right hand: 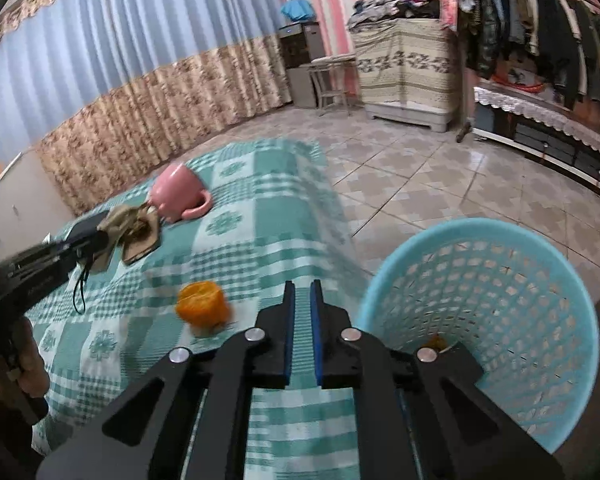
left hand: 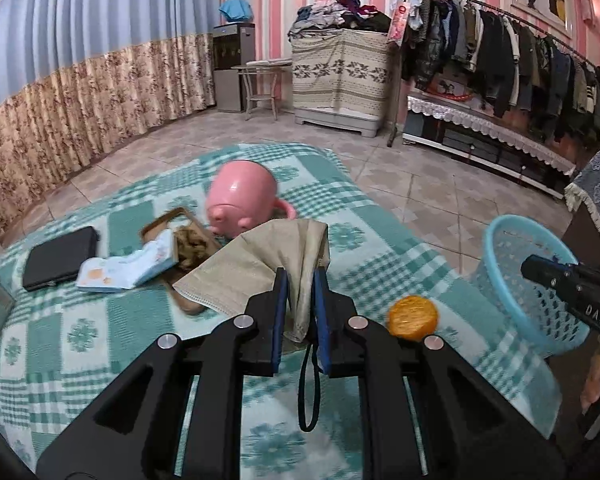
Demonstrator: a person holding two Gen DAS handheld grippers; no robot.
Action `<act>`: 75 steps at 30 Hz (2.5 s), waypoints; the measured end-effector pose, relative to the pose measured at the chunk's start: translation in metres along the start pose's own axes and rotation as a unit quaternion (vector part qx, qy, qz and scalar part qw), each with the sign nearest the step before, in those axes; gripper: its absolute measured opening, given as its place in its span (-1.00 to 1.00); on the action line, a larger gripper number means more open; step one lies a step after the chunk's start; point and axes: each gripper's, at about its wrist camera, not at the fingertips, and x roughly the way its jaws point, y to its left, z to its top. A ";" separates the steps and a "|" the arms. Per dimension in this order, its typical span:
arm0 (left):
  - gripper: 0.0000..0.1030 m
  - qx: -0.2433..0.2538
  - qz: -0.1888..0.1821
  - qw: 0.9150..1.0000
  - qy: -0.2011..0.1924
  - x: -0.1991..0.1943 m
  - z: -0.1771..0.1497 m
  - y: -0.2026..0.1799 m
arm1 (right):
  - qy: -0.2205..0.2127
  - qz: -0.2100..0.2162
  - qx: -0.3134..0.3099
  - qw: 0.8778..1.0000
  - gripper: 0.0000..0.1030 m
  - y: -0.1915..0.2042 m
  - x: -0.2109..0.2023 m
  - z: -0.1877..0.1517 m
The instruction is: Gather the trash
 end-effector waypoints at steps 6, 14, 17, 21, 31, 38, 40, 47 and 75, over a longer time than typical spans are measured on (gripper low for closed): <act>-0.76 -0.018 0.023 1.000 0.012 -0.002 -0.013 0.043 | 0.013 0.014 -0.027 0.999 0.34 0.049 0.025 -0.011; -0.76 -0.052 0.046 0.997 0.031 0.001 -0.037 0.088 | 0.058 0.001 -0.059 0.997 -0.16 0.095 0.075 -0.025; -0.76 -0.052 0.047 0.997 0.030 0.001 -0.035 0.088 | 0.053 0.008 -0.061 0.997 -0.35 0.094 0.071 -0.023; -0.76 -0.052 0.035 0.998 0.017 0.001 -0.021 0.072 | 0.029 0.006 -0.055 0.998 -0.39 0.073 0.047 -0.015; -0.76 0.005 -0.049 0.999 -0.018 0.004 0.020 -0.047 | -0.034 -0.075 -0.009 0.997 -0.39 -0.043 -0.049 0.005; -0.76 0.058 -0.122 0.991 -0.017 0.013 0.027 -0.149 | -0.045 -0.139 0.047 0.988 -0.39 -0.132 -0.101 -0.006; -0.76 0.071 -0.140 0.988 -0.011 0.016 0.025 -0.177 | -0.051 -0.147 0.071 0.985 -0.39 -0.153 -0.112 -0.012; -0.73 0.120 -0.156 0.980 0.002 0.028 0.013 -0.235 | -0.053 -0.158 0.094 0.982 -0.39 -0.178 -0.117 -0.023; 0.89 0.079 -0.089 0.991 -0.063 0.005 0.043 -0.184 | -0.044 -0.160 0.089 0.982 -0.38 -0.156 -0.081 -0.026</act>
